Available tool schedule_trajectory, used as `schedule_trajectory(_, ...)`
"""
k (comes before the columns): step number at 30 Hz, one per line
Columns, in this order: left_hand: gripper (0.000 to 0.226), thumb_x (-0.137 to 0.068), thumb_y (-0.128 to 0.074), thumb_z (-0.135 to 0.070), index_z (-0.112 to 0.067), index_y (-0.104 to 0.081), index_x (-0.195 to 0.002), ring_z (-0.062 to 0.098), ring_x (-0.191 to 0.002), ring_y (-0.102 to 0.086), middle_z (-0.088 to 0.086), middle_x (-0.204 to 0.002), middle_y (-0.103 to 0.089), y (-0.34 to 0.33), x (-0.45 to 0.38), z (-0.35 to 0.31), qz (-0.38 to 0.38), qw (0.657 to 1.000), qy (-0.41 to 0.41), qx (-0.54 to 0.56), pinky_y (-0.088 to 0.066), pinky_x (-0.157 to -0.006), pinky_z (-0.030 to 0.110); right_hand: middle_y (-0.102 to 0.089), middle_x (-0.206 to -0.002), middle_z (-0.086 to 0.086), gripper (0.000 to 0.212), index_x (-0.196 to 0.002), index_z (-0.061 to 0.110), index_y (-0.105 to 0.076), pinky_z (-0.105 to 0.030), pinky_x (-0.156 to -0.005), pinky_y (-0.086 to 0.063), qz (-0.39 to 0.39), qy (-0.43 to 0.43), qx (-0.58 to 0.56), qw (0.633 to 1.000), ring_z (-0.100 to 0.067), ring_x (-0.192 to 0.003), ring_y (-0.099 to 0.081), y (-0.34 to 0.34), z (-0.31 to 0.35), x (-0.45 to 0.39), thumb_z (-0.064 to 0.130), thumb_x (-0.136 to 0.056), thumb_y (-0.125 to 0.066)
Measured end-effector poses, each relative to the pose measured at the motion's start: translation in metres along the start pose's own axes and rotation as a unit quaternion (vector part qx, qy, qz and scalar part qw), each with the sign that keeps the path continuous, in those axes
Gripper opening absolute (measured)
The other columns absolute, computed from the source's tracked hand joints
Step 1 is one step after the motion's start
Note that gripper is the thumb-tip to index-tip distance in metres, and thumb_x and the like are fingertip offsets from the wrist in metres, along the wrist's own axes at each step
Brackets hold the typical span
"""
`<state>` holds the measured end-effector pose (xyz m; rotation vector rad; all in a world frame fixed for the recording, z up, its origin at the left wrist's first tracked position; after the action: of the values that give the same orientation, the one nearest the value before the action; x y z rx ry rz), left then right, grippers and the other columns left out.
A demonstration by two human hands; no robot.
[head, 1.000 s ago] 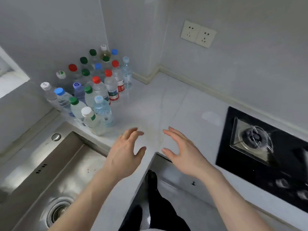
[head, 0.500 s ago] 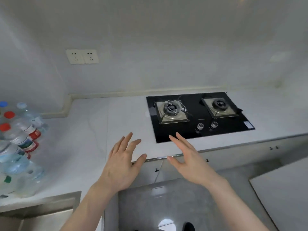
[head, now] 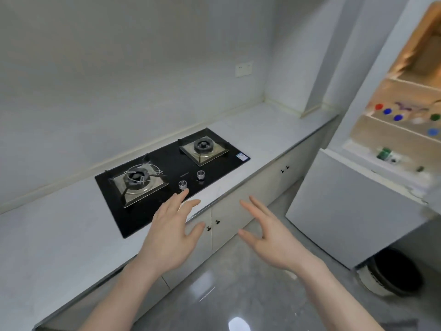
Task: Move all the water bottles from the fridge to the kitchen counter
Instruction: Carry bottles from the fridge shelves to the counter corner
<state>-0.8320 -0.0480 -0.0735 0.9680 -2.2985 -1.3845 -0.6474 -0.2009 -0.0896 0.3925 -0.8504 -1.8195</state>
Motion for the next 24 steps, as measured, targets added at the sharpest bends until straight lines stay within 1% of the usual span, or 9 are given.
schedule_trajectory(1, 0.053, -0.099, -0.053, -0.050, -0.037, -0.043, -0.150, 0.011, -0.155, -0.008, -0.015, -0.168, -0.014, -0.010, -0.007, -0.017, 0.006, 1.000, -0.011, -0.001, -0.010, -0.127, 0.034, -0.001, -0.169, 0.026, 0.071, -0.161, 0.046, -0.022, -0.008, -0.114, -0.011, -0.010, -0.005, -0.003, 1.000, 0.007, -0.152, -0.011, 0.013, -0.015, 0.007, 0.044, -0.101, -0.061)
schedule_trajectory(3, 0.053, -0.099, -0.054, -0.050, -0.037, -0.043, -0.150, 0.010, -0.155, -0.009, -0.015, -0.168, -0.015, -0.033, -0.023, -0.054, 0.017, 0.999, -0.031, 0.004, -0.010, -0.126, 0.033, -0.003, -0.169, 0.025, 0.071, -0.160, 0.045, -0.024, -0.017, -0.120, -0.015, -0.025, -0.016, -0.006, 1.000, 0.008, -0.151, -0.013, 0.041, -0.046, 0.018, 0.044, -0.100, -0.062)
schedule_trajectory(6, 0.053, -0.098, -0.056, -0.050, -0.039, -0.044, -0.148, 0.010, -0.154, -0.012, -0.016, -0.167, -0.017, -0.071, -0.051, -0.110, 0.030, 0.998, -0.058, 0.001, -0.013, -0.125, 0.032, -0.004, -0.169, 0.025, 0.071, -0.160, 0.045, -0.025, -0.028, -0.125, -0.021, -0.061, -0.037, -0.009, 0.997, 0.003, -0.155, -0.012, 0.087, -0.099, 0.035, 0.044, -0.100, -0.062)
schedule_trajectory(7, 0.053, -0.097, -0.057, -0.049, -0.039, -0.044, -0.148, 0.010, -0.154, -0.014, -0.015, -0.167, -0.018, -0.076, -0.056, -0.119, 0.031, 0.998, -0.060, -0.002, -0.013, -0.125, 0.032, -0.004, -0.169, 0.025, 0.071, -0.160, 0.045, -0.024, -0.028, -0.125, -0.022, -0.067, -0.046, -0.006, 0.997, 0.002, -0.155, -0.012, 0.095, -0.109, 0.037, 0.043, -0.100, -0.062)
schedule_trajectory(10, 0.052, -0.096, -0.059, -0.045, -0.039, -0.046, -0.146, 0.011, -0.153, -0.018, -0.013, -0.166, -0.021, -0.105, -0.078, -0.163, 0.055, 0.995, -0.085, -0.012, -0.013, -0.123, 0.029, -0.005, -0.169, 0.025, 0.071, -0.160, 0.045, -0.024, -0.018, -0.121, -0.014, -0.088, -0.071, -0.021, 0.993, 0.004, -0.155, -0.009, 0.125, -0.149, 0.054, 0.042, -0.100, -0.062)
schedule_trajectory(12, 0.052, -0.095, -0.057, -0.047, -0.039, -0.046, -0.146, 0.012, -0.152, -0.021, -0.012, -0.166, -0.024, -0.125, -0.095, -0.191, 0.075, 0.991, -0.112, -0.017, -0.016, -0.123, 0.030, -0.004, -0.169, 0.026, 0.071, -0.160, 0.046, -0.024, -0.016, -0.119, -0.011, -0.108, -0.085, -0.031, 0.990, 0.006, -0.155, -0.008, 0.145, -0.175, 0.065, 0.043, -0.100, -0.062)
schedule_trajectory(15, 0.056, -0.091, -0.048, -0.051, -0.039, -0.047, -0.146, 0.013, -0.152, -0.023, -0.012, -0.166, -0.025, -0.155, -0.126, -0.229, 0.106, 0.983, -0.149, -0.021, -0.019, -0.124, 0.034, -0.003, -0.169, 0.027, 0.072, -0.160, 0.046, -0.022, -0.014, -0.118, -0.010, -0.136, -0.120, -0.048, 0.982, 0.006, -0.154, -0.007, 0.174, -0.210, 0.079, 0.041, -0.101, -0.062)
schedule_trajectory(21, 0.060, -0.088, -0.044, -0.051, -0.036, -0.049, -0.145, 0.011, -0.150, -0.025, -0.013, -0.164, -0.027, -0.211, -0.193, -0.307, 0.151, 0.966, -0.212, 0.009, -0.017, -0.119, 0.026, -0.004, -0.168, 0.028, 0.070, -0.159, 0.047, -0.024, -0.016, -0.119, -0.011, -0.205, -0.179, -0.057, 0.961, 0.006, -0.154, -0.008, 0.228, -0.272, 0.086, 0.043, -0.100, -0.062)
schedule_trajectory(24, 0.056, -0.089, -0.047, -0.049, -0.037, -0.050, -0.144, 0.009, -0.149, -0.024, -0.014, -0.163, -0.029, -0.238, -0.236, -0.341, 0.166, 0.955, -0.242, 0.034, -0.018, -0.119, 0.027, -0.003, -0.167, 0.030, 0.070, -0.159, 0.048, -0.024, -0.015, -0.117, -0.011, -0.228, -0.204, -0.057, 0.950, 0.008, -0.153, -0.008, 0.256, -0.302, 0.073, 0.044, -0.100, -0.062)
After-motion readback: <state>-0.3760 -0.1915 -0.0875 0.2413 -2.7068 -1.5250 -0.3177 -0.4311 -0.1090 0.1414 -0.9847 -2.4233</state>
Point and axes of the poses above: each hand's wrist, its own x-axis away from the middle knuckle, its own y-axis out of the back of the hand, z = x × y, the point moved 6 cm from there along -x, towards the middle knuckle
